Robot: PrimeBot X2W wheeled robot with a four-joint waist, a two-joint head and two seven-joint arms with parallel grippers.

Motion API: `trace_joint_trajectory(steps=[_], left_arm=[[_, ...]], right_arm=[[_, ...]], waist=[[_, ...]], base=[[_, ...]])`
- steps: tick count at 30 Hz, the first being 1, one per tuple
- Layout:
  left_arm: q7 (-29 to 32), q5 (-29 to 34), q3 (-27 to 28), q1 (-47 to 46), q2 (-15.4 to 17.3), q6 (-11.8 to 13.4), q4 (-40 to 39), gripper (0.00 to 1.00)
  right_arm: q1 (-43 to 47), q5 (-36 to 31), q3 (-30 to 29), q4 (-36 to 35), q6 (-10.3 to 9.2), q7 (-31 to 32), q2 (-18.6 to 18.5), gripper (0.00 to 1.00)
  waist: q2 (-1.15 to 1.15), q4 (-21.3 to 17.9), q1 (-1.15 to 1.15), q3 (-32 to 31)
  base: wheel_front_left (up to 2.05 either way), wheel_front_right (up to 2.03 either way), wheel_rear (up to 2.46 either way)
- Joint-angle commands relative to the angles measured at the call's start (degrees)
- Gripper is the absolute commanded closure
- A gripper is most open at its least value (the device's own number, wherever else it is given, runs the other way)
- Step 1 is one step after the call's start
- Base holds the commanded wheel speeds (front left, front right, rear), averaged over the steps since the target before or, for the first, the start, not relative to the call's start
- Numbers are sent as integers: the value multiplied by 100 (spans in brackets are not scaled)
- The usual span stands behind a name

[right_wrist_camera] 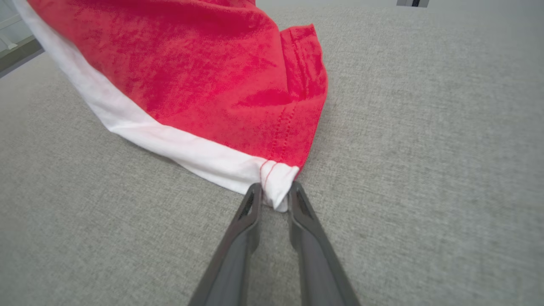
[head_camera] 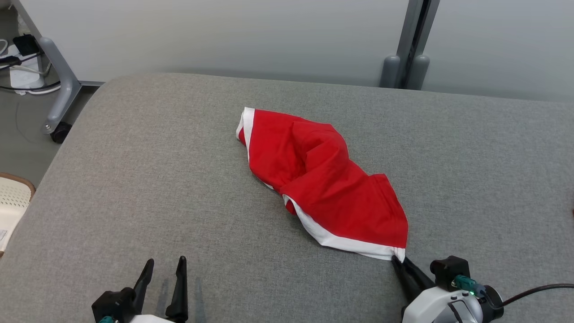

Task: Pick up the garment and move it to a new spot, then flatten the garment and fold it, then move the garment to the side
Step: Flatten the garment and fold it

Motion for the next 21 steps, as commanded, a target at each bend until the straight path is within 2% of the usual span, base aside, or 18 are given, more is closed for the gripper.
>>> trace_joint_trajectory(steps=[1, 2, 7, 12, 17, 21], left_arm=[[-2, -17, 0, -122, 23, -1, -19, 0], [-2, -47, -1, -135, 22, -5, -21, 0], [-2, -38, -14, -116, 22, -2, -10, 0], [-2, -101, -101, 34, 22, -10, 78, 0], [-2, -86, -265, 91, 23, 7, 178, 0], [-1, -155, -421, 105, 21, 17, 217, 0]], right_arm=[[-23, 29, 6, 39, -2, 4, -32, 88], [-41, 43, 38, 49, -2, 4, -32, 100], [-95, 228, 188, -529, -1, 3, -30, 100], [-454, 559, 935, -1866, -1, 4, -35, 100], [-1331, 967, 1699, -2597, -1, 3, -33, 100], [-2093, 1394, 1920, -3084, -1, 3, -31, 100]], waist=[[0, -4, 0, 1], [0, -12, 0, -1], [0, -54, 0, -112], [0, -84, 0, -402], [0, -41, 0, -554], [0, 49, 0, -595]], base=[[0, 0, 0], [0, 0, 0], [0, 0, 0], [0, 0, 0], [0, 0, 0], [0, 0, 0]])
